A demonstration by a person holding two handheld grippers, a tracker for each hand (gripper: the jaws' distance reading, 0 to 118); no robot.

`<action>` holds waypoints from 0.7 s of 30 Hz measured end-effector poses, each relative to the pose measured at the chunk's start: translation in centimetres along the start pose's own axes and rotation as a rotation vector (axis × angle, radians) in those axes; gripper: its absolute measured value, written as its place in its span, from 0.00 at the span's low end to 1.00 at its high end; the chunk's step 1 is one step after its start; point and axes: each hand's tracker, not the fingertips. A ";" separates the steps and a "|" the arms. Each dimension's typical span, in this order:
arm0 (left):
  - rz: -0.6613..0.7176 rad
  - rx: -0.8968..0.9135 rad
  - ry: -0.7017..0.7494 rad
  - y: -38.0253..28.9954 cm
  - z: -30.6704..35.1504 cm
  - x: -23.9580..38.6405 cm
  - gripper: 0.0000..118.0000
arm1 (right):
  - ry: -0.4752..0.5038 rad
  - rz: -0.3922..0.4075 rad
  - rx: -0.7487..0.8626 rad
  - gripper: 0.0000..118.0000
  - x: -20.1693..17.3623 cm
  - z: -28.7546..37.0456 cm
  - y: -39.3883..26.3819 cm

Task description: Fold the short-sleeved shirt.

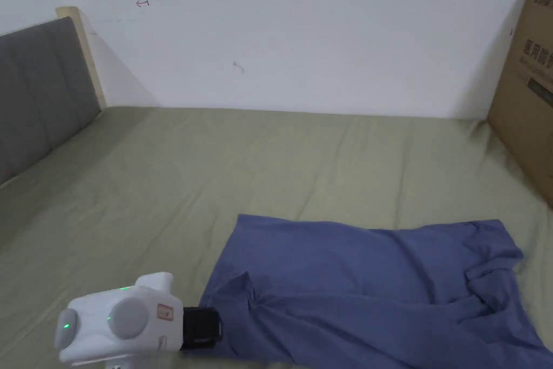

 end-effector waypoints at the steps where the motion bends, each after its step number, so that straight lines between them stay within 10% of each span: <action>1: -0.026 -0.018 0.074 0.4 -1.2 0.4 0.97 | 0.006 -0.009 -0.009 0.00 0.0 -0.3 -0.2; 8: -0.117 -0.174 0.208 0.5 -6.8 1.9 0.98 | -0.032 0.003 -0.093 0.00 0.9 -2.2 -1.1; 10: -0.102 -0.164 0.201 0.9 -5.9 1.8 0.85 | -0.039 -0.003 -0.107 0.00 1.5 -2.7 -1.4; 13: -0.164 -0.086 0.159 -0.1 -4.1 2.7 0.28 | -0.065 -0.018 -0.114 0.00 2.1 -3.1 -1.5; 16: -0.137 -0.055 0.030 -0.3 -2.2 3.1 0.04 | -0.068 -0.071 -0.095 0.00 3.0 -2.9 -1.2; 21: -0.090 -0.047 -0.023 0.8 -2.0 1.8 0.02 | -0.145 -0.091 -0.056 0.00 8.6 -4.0 2.5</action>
